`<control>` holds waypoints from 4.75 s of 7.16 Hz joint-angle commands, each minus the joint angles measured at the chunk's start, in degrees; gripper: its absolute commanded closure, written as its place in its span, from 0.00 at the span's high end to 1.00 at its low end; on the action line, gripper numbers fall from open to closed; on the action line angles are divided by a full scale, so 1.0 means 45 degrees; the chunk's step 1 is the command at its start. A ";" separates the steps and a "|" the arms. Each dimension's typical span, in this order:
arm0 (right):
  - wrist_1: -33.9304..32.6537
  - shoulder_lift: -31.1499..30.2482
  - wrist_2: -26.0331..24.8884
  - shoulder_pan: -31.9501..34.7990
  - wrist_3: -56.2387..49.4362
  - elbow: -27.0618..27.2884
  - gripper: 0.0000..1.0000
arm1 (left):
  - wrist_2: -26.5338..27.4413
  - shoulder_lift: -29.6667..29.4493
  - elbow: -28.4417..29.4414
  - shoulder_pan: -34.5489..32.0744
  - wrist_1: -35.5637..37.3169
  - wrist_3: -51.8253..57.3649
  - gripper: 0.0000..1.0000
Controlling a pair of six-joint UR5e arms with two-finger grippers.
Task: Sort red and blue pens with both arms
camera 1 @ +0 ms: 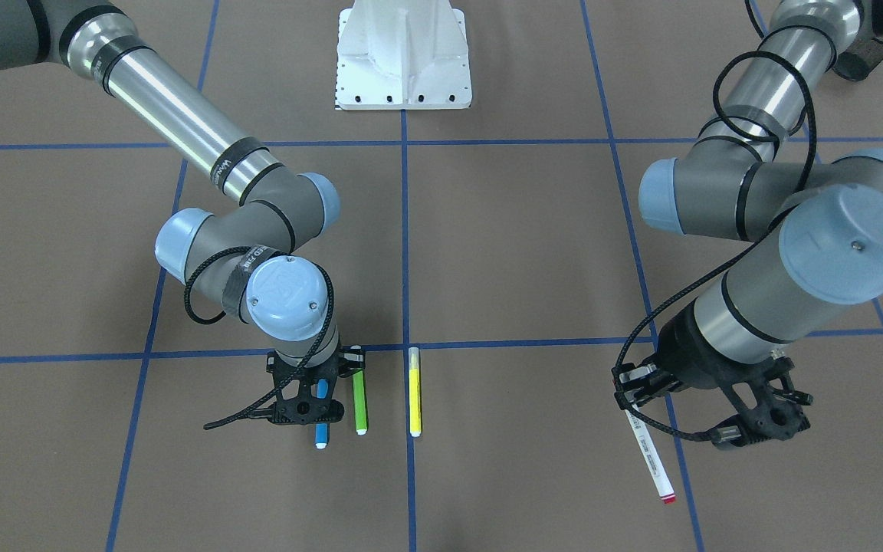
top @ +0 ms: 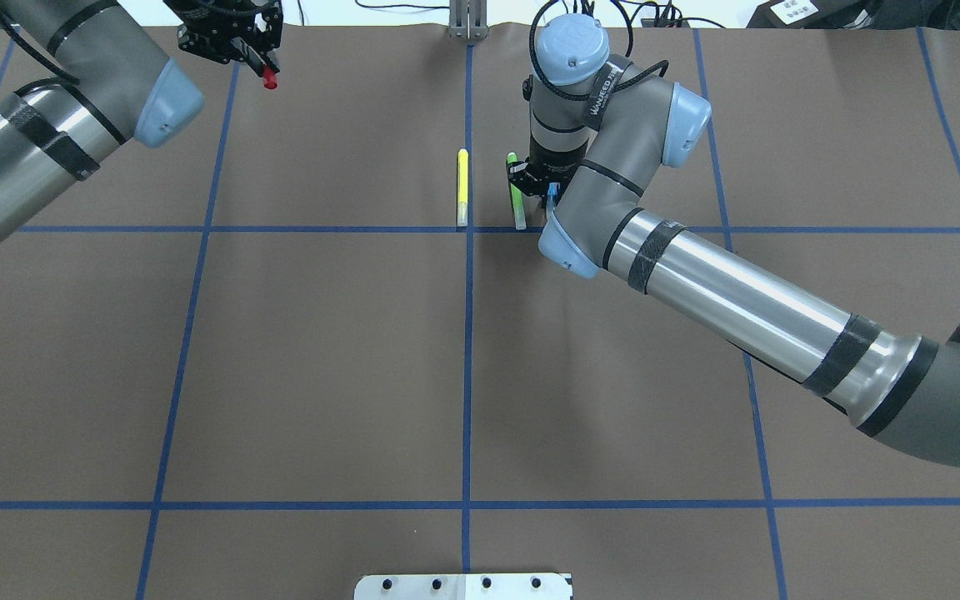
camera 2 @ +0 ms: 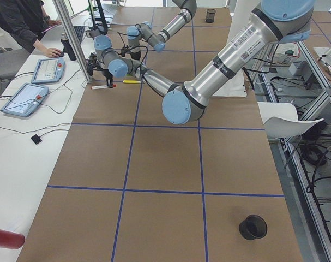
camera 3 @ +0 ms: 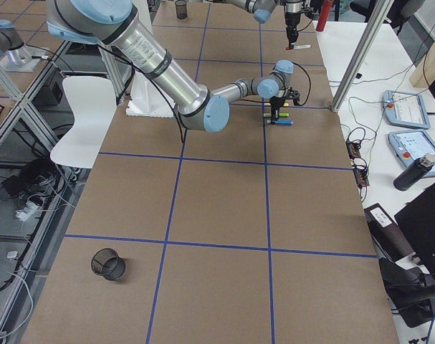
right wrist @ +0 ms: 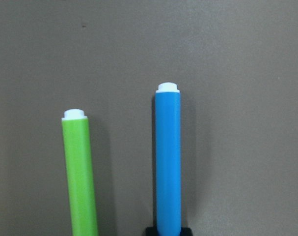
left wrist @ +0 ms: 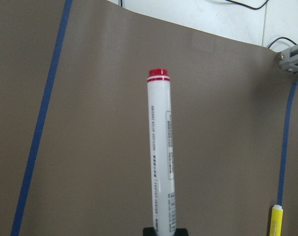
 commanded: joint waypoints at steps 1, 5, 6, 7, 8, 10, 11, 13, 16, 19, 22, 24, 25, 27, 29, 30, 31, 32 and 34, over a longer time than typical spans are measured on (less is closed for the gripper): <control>-0.0165 -0.0047 0.0639 0.0383 -0.0054 0.0762 0.00 | 0.0000 0.0019 0.0002 -0.0017 0.0000 -0.0002 0.00; -0.2898 -0.1719 0.1071 0.1436 -0.0035 0.3922 0.00 | -0.0742 0.1885 -0.1415 -0.0796 0.0079 0.0661 0.00; -0.2901 -0.2597 0.1287 0.1788 -0.0035 0.4685 0.00 | -0.0723 0.3190 -0.2739 -0.0973 0.0098 0.0933 0.00; -0.2901 -0.3244 0.1424 0.2082 -0.0054 0.5060 0.00 | -0.0819 0.4769 -0.4067 -0.1342 0.0195 0.0936 0.00; -0.2901 -0.3986 0.1697 0.2394 -0.0093 0.5528 0.00 | -0.1207 0.5810 -0.4428 -0.1790 0.0312 0.0936 0.00; -0.2901 -0.6226 0.2923 0.3135 -0.0152 0.7337 0.00 | -0.1484 0.7975 -0.5053 -0.2360 0.0313 0.2678 0.00; -0.2921 -0.7090 0.3819 0.3719 -0.0481 0.8006 0.00 | -0.1658 0.8916 -0.4979 -0.2593 0.0313 0.3834 0.00; -0.2960 -0.9024 0.3849 0.4114 -0.2307 0.9511 0.00 | -0.2223 1.0287 -0.4979 -0.3430 0.0293 0.5809 0.00; -0.6069 -0.9268 0.0501 0.4855 -0.8895 0.9790 0.00 | -0.2403 1.0684 -0.5037 -0.4097 0.0313 0.6811 0.00; -0.8036 -0.9536 -0.0390 0.5851 -1.2274 1.0083 0.00 | -0.1995 1.0741 -0.4920 -0.4470 0.0488 0.9285 0.00; -0.8154 -1.0941 -0.0236 0.6633 -1.4598 1.0064 0.00 | -0.0043 1.1114 -0.4978 -0.5381 0.2931 1.3282 0.00; -0.8564 -1.1452 -0.0137 0.6946 -1.5246 1.0083 0.00 | 0.0971 1.1035 -0.5076 -0.6380 0.4802 1.5828 0.00; -0.8604 -1.1551 -0.0137 0.7083 -1.5346 1.0064 0.00 | 0.1460 1.1035 -0.5096 -0.6520 0.5211 1.6283 0.00; -0.8605 -1.2502 0.1025 0.7453 -1.5696 1.0083 0.00 | 0.1504 1.0938 -0.5232 -0.6735 0.7802 1.6734 0.00; -1.0017 -1.2880 0.2064 0.8212 -1.6517 1.0180 0.00 | 0.1387 1.0763 -0.5484 -0.7028 1.0064 1.7049 0.00; -1.1828 -1.2880 0.2302 0.8643 -1.7428 1.0607 0.00 | 0.1367 1.0607 -0.5718 -0.7377 1.1200 1.7049 0.00; -1.3838 -1.2802 0.2305 0.9053 -1.8056 1.0940 0.00 | 0.1348 1.0509 -0.5721 -0.7400 1.1927 1.7049 0.00; -1.5424 -1.2782 0.2305 0.9502 -1.8062 1.1020 0.00 | 0.1290 1.0662 -0.5701 -0.7439 1.1972 1.7068 0.00; -1.8201 -1.2879 0.2053 1.0052 -1.8140 1.1080 0.00 | 0.0297 1.0664 -0.5701 -0.7595 1.1973 1.7069 0.00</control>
